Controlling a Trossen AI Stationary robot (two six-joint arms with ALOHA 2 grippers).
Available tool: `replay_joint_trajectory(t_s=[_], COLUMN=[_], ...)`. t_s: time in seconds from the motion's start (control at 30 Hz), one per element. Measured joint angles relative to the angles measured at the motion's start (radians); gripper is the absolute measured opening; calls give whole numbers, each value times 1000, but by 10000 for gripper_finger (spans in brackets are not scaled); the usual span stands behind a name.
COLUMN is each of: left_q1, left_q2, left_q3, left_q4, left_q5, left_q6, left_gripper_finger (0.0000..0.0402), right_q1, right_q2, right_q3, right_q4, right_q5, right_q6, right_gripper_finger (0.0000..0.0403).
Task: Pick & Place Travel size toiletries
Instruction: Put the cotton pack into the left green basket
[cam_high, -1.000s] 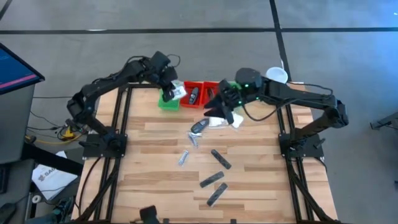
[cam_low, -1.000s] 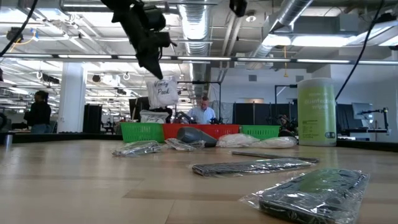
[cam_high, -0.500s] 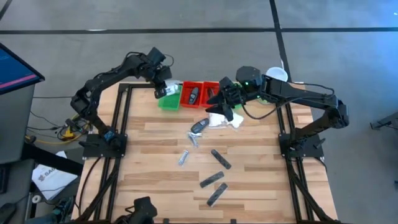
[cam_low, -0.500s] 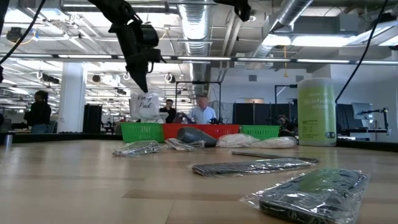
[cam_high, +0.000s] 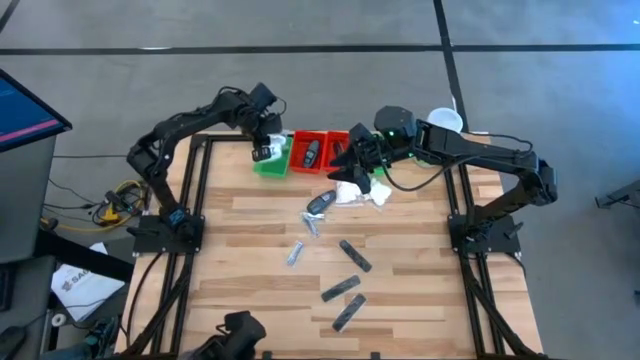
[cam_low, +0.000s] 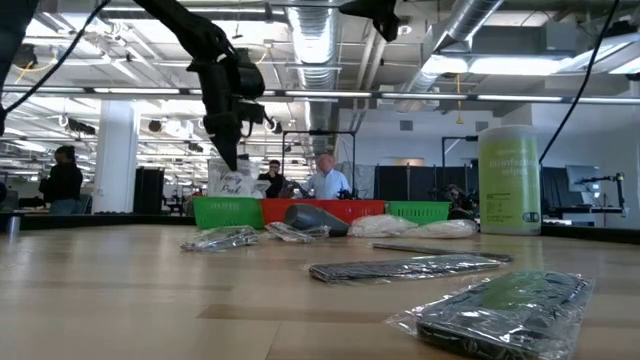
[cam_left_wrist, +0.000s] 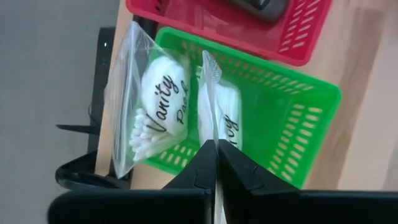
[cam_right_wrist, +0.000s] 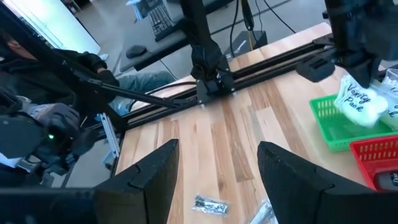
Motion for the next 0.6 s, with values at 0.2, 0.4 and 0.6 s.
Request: replay_joint_trajectory(t_s=[0.2,0.4,0.6], left_q1=[0,0,15], left_q2=[46,58,65], left_q3=[0,-1,-1], left_q4=[30,144,169], left_q5=[0,-53,-60], left_q6=[55,76,106], left_gripper_finger=[1,1,1], right_q1=[0,0,-1], right_q2=[0,0,0], right_q3=[0,0,0], right_q4=[-1,-1,-1], right_q5=[0,28,45], right_q6=[0,0,0], right_gripper_finger=[210,210,210])
